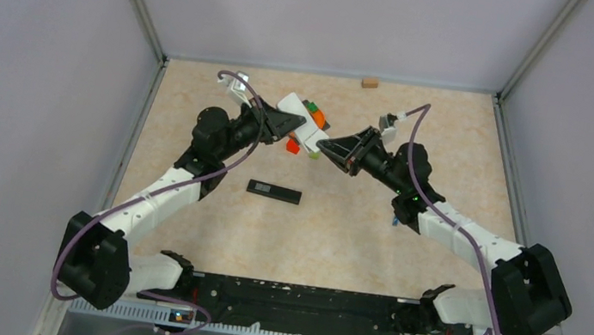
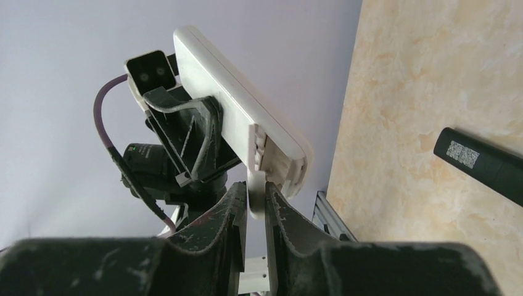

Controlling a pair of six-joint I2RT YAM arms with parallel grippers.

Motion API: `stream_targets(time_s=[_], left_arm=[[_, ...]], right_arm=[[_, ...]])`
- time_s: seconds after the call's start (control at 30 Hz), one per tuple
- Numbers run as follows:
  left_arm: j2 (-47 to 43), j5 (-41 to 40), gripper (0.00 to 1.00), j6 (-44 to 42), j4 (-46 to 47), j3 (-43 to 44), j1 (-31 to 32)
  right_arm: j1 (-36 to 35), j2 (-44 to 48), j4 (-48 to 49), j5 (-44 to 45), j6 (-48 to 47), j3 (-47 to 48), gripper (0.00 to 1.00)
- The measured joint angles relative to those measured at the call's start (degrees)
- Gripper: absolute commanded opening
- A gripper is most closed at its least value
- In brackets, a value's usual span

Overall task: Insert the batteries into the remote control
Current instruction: Remove the battery cover from the remote control, then place the battery cover at the center of the board.

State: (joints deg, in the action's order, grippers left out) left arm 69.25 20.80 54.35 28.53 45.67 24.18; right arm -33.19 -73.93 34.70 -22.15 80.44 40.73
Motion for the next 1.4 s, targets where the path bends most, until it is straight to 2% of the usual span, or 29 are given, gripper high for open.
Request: stream_targets(time_s=[0.1,0.3,0.53,0.7,0.8,0.93,1.13,1.23,1.3,1.4], left_arm=[[0.2,1.0,0.00,0.3,0.3,0.0,0.0],[0.3,2.3,0.00,0.3,1.4,-0.2,0.0],[0.3,-1.1,0.00,-2.6,-0.7,-0.3,0.0],[0.1,-3.3,0.00,-6.4,-3.4,-0.4,-0.3],[-0.3,-3.5,0.00,-9.0,-5.2,-0.4,-0.6],[-1.0,-1.7,0.00,-11.9,-6.2,-0.4,-1.0],[-1.4,1.2,0.00,-13.8,-6.3,-0.4,-1.7],[-1.5,3.2,0.00,-14.1,-6.2,-0.4,-2.2],[-1.6,4.6,0.01,-14.5,-6.0,-0.4,-2.4],[-1.7,6.4,0.02,-15.1,-5.7,-0.4,-2.5]], right_arm=[[0.0,-0.7,0.7,0.0,0.1,0.6,0.23],[0.0,-2.0,3.1,0.0,0.2,0.7,0.00],[0.0,0.3,0.1,1.6,-2.2,0.2,0.00],[0.0,8.5,-12.7,5.7,-10.6,-1.0,0.00],[0.0,10.4,-19.4,8.3,-15.9,-1.9,0.00],[0.1,8.5,-23.7,9.7,-20.3,-7.5,0.00],[0.1,-2.0,-27.3,10.1,-24.1,-13.6,0.00],[0.1,-4.7,-27.5,10.1,-26.1,-13.6,0.18],[0.1,-5.2,-28.4,10.2,-27.4,-13.0,0.34],[0.1,-5.8,-31.8,11.5,-29.2,-10.8,0.63]])
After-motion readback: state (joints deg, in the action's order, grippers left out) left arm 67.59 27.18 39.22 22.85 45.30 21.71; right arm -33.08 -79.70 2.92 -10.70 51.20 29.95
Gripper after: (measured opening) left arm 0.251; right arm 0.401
